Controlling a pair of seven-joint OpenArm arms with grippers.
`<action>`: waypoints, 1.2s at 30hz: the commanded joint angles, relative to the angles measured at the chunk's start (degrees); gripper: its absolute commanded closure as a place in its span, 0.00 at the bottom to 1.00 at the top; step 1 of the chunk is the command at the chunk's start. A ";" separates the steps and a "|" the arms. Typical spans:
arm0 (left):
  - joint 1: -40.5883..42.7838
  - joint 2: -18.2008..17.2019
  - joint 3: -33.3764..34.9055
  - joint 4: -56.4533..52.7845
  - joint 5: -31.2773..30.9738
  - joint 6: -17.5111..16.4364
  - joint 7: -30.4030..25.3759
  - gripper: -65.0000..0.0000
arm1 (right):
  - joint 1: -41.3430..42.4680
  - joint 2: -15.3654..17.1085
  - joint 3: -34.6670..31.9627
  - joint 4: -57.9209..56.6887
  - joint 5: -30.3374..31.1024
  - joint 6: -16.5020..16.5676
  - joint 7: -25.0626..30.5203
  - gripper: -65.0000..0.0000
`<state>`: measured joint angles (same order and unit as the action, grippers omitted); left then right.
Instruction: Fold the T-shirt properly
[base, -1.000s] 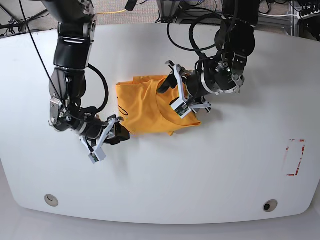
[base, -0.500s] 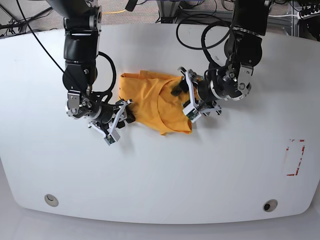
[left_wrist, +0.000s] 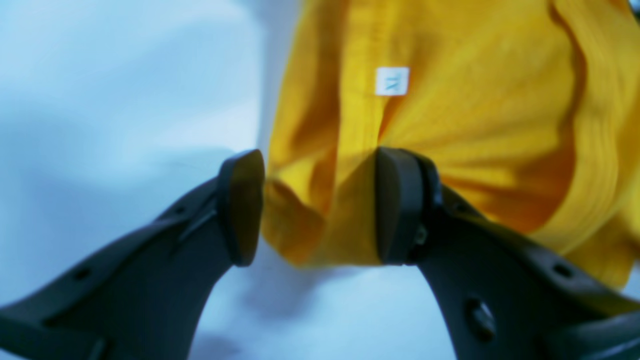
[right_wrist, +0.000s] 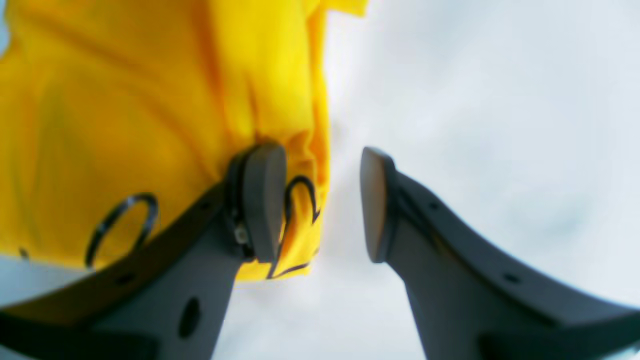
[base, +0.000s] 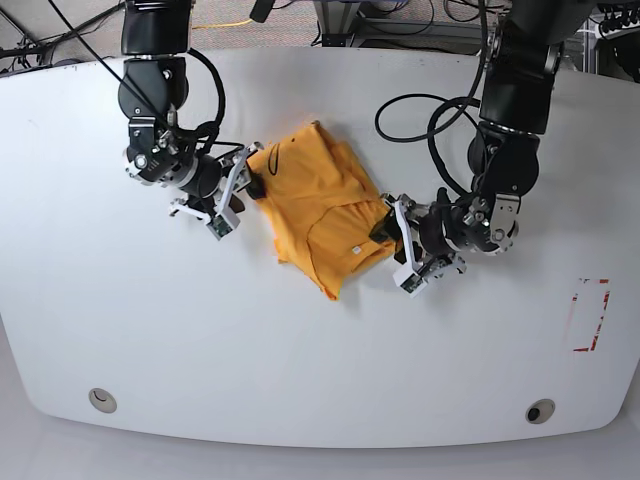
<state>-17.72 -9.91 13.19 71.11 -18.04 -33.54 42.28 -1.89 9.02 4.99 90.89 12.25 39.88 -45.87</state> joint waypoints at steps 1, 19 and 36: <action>-2.46 0.02 -0.22 0.84 -0.46 0.00 -0.92 0.51 | -1.23 -1.94 0.06 3.83 0.28 0.12 -1.12 0.63; 6.68 0.20 -9.89 31.70 -0.55 0.00 11.39 0.51 | -0.61 -7.83 -2.40 18.34 0.89 0.12 -11.32 0.63; 30.95 0.55 -12.44 41.72 -0.55 0.00 11.39 0.52 | 14.33 -9.76 -2.66 5.68 16.45 0.12 -16.86 0.63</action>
<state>12.23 -9.23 1.41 111.57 -18.11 -33.50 54.46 10.48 0.38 2.57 98.21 26.52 39.86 -63.70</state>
